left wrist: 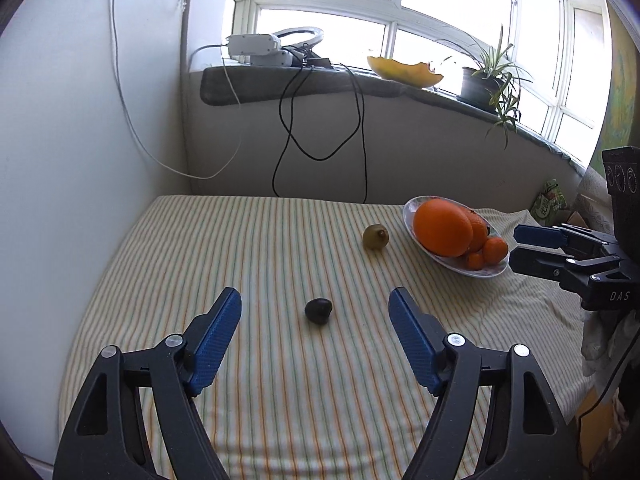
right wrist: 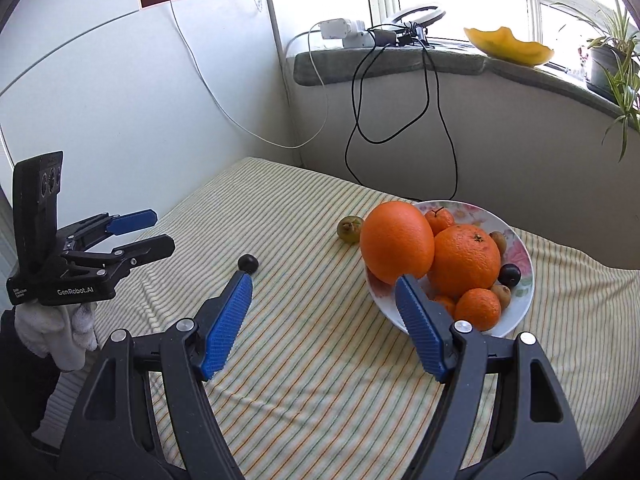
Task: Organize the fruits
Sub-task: 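Withdraw both grippers from the plate toward the remaining loose fruit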
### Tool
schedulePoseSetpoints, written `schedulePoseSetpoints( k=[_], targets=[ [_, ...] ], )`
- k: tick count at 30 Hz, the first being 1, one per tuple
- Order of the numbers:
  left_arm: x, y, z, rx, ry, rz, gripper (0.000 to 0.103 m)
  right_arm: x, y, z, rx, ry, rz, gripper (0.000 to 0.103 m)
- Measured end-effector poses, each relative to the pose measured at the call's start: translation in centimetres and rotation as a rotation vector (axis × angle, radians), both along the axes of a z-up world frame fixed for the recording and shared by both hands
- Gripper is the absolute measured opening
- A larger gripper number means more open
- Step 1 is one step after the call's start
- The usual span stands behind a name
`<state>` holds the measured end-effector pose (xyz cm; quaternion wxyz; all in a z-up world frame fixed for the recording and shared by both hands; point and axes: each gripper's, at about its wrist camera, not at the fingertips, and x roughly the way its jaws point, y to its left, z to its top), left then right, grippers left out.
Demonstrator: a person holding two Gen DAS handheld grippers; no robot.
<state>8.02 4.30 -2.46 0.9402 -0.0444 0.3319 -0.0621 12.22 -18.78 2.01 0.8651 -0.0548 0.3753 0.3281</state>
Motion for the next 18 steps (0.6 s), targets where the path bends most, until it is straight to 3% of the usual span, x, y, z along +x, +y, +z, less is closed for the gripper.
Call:
schedulePoseSetpoints(
  k=[7, 12, 18],
  targets=[
    [-0.3, 0.4, -2.0, -0.026, 0.043, -0.012, 0.062, 0.2, 2.6, -1.1, -0.007, 0.026, 0.046, 0.077],
    [0.2, -0.1, -2.5, -0.04, 0.055, -0.045, 0.056, 1.2, 3.9, -1.0, -0.041, 0.025, 0.063, 0.067],
    [0.7, -0.4, -2.7, -0.055, 0.055, -0.06, 0.055, 3.0, 5.2, -0.5, -0.096, 0.018, 0.079, 0.065]
  ],
)
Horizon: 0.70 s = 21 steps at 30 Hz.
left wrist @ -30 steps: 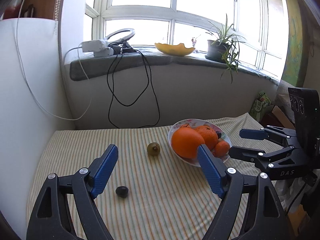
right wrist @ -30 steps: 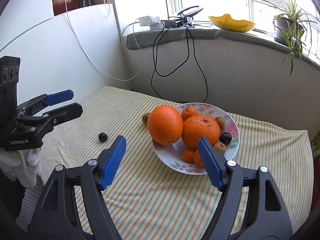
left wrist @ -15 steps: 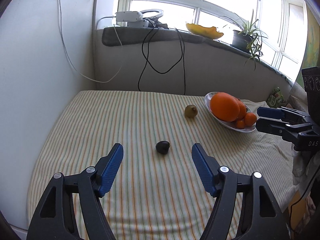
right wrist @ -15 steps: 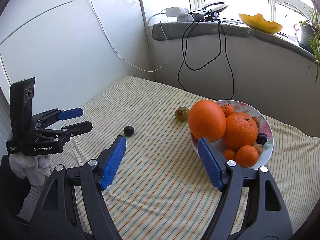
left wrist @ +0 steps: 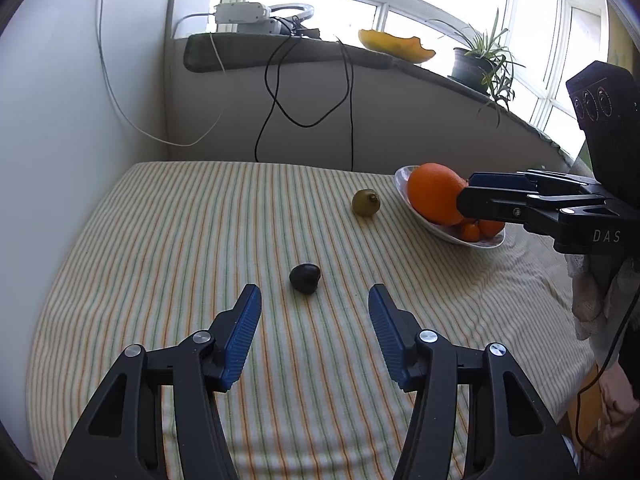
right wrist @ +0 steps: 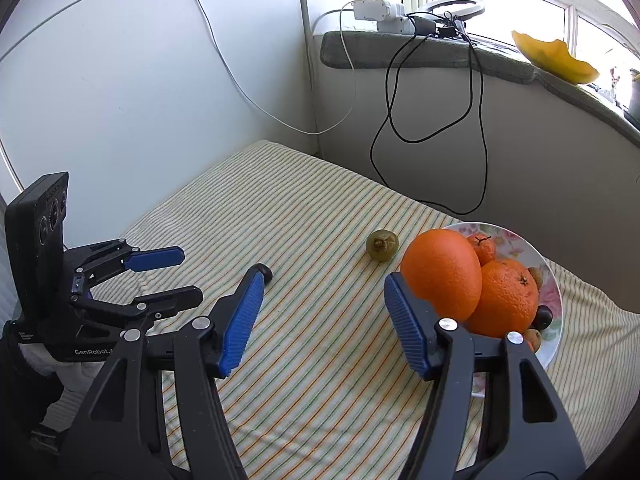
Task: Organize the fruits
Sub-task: 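Move the right gripper to the green kiwi while the left gripper approaches the dark plum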
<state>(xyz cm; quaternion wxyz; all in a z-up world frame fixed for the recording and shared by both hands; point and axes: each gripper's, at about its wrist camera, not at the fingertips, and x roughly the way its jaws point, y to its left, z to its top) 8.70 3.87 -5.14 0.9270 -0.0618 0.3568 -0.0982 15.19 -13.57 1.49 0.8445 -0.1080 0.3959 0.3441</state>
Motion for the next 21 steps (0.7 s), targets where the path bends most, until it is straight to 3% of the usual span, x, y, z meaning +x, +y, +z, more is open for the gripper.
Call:
schedulePoseSetpoints(
  k=[4, 17, 21],
  targets=[
    [0.1, -0.3, 0.1, 0.004, -0.006, -0.01, 0.055, 1.3, 0.8, 0.0, -0.049, 0.001, 0.019, 0.056],
    [0.7, -0.2, -0.3, -0.003, -0.002, -0.02, 0.055, 4.5, 3.0, -0.5, -0.304, -0.033, 0.134, 0.056],
    [1.1, -0.2, -0.4, -0.005, 0.003, -0.029, 0.053, 5.7, 3.6, -1.3, -0.367, -0.008, 0.17, 0.049]
  ],
)
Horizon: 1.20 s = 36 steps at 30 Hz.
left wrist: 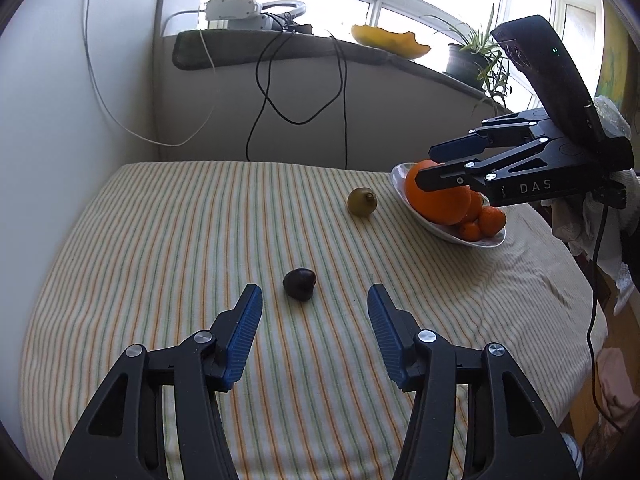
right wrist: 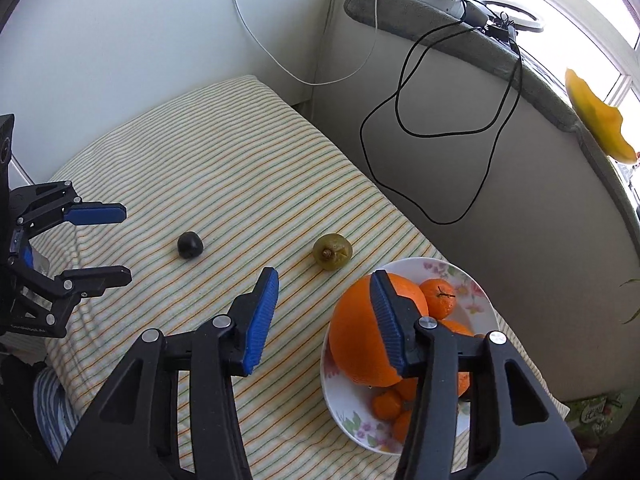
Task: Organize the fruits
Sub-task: 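Move the right gripper to the green kiwi while the left gripper approaches the dark plum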
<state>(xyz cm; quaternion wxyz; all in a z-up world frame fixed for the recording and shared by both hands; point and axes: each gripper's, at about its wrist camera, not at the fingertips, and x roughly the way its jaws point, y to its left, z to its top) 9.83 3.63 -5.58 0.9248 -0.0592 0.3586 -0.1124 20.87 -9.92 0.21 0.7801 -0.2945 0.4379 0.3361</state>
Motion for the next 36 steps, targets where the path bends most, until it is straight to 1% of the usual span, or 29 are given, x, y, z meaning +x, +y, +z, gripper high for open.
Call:
schedulePoseSetpoints(
  k=[2, 6, 13, 19, 24, 30, 35, 36],
  targets=[
    [0.3, 0.0, 0.0, 0.0, 0.002, -0.004, 0.053, 0.5, 0.6, -0.5, -0.039, 0.004, 0.02, 0.048],
    [1.0, 0.1, -0.2, -0.007, 0.008, -0.009, 0.05, 1.3, 1.9, -1.4, -0.086, 0.026, 0.064, 0.047],
    [2.2, 0.2, -0.8, -0.009, 0.025, -0.016, 0.048, 2.9, 4.1, -2.9, -0.137, 0.055, 0.122, 0.047],
    [3.2, 0.3, -1.7, -0.01, 0.049, -0.018, 0.047, 4.5, 5.3, -4.4, -0.182, 0.086, 0.147, 0.047],
    [4.0, -0.1, -2.3, 0.0, 0.065, -0.032, 0.047, 4.7, 5.9, -5.6, -0.24, 0.091, 0.17, 0.047],
    [4.5, -0.5, -2.8, 0.008, 0.078, -0.037, 0.047, 5.3, 6.3, -6.7, -0.275, 0.102, 0.172, 0.047],
    [4.9, -0.4, -3.1, 0.001, 0.096, -0.037, 0.045, 5.4, 6.6, -7.6, -0.321, 0.121, 0.191, 0.047],
    [5.0, -0.3, -3.1, -0.001, 0.099, -0.037, 0.045, 5.4, 6.7, -7.8, -0.33, 0.122, 0.197, 0.046]
  ],
)
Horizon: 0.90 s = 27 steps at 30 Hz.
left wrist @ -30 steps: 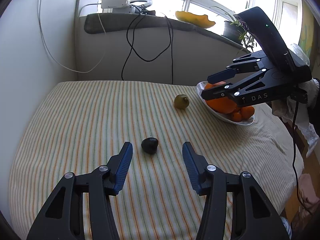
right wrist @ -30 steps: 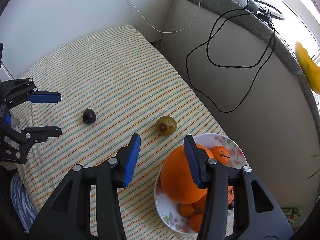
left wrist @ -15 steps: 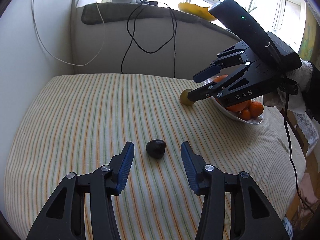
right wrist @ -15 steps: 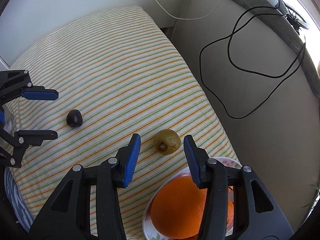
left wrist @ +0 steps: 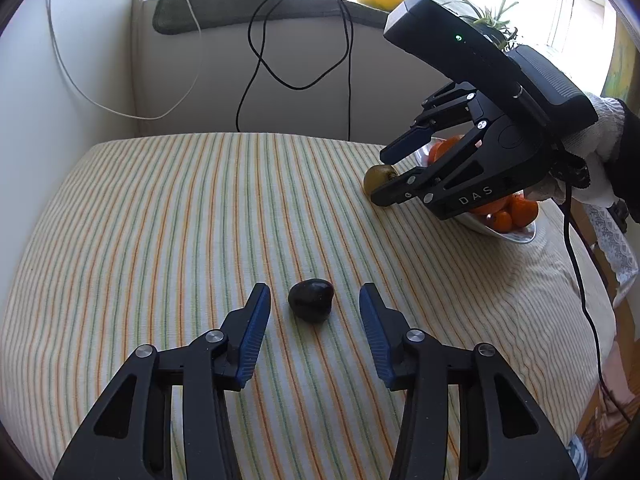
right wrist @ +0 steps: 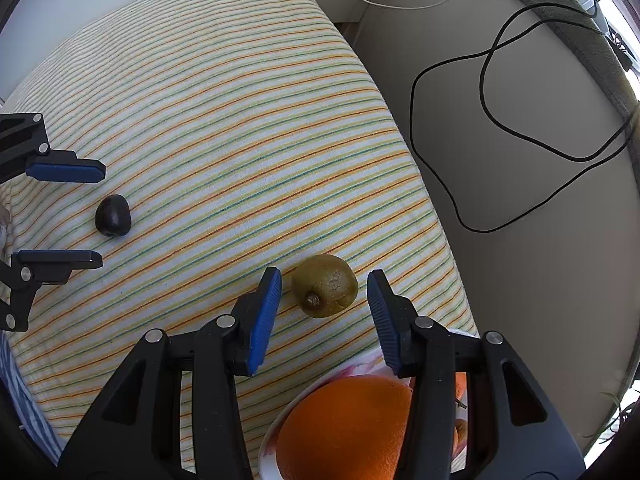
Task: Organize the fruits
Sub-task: 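Move the right gripper to the green kiwi while the left gripper approaches the dark plum, then close the right gripper on the green kiwi while the left gripper grasps the dark plum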
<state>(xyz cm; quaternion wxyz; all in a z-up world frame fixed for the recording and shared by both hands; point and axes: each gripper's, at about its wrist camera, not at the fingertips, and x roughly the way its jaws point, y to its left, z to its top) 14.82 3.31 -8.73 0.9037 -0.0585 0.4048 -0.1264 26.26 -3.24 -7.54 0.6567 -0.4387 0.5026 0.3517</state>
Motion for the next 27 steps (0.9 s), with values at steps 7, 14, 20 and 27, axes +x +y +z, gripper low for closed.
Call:
schedulePoseSetpoints(
  k=[7, 14, 20, 27],
  targets=[
    [0.7, -0.2, -0.5, 0.006, 0.021, -0.005, 0.04, 0.3, 0.0, -0.5, -0.012, -0.01, 0.0, 0.035],
    [1.4, -0.7, -1.2, 0.035, 0.045, -0.021, 0.027, 0.4, -0.1, -0.7, -0.002, -0.023, -0.004, 0.033],
    [1.4, -0.6, -1.3, 0.03, 0.043, -0.016, 0.024, 0.1, -1.0, -0.2, 0.016, -0.031, -0.019, 0.032],
    [0.8, -0.5, -1.2, 0.034, 0.025, -0.012, 0.023, -0.5, -0.9, 1.4, 0.042, -0.053, -0.03, 0.032]
  ],
)
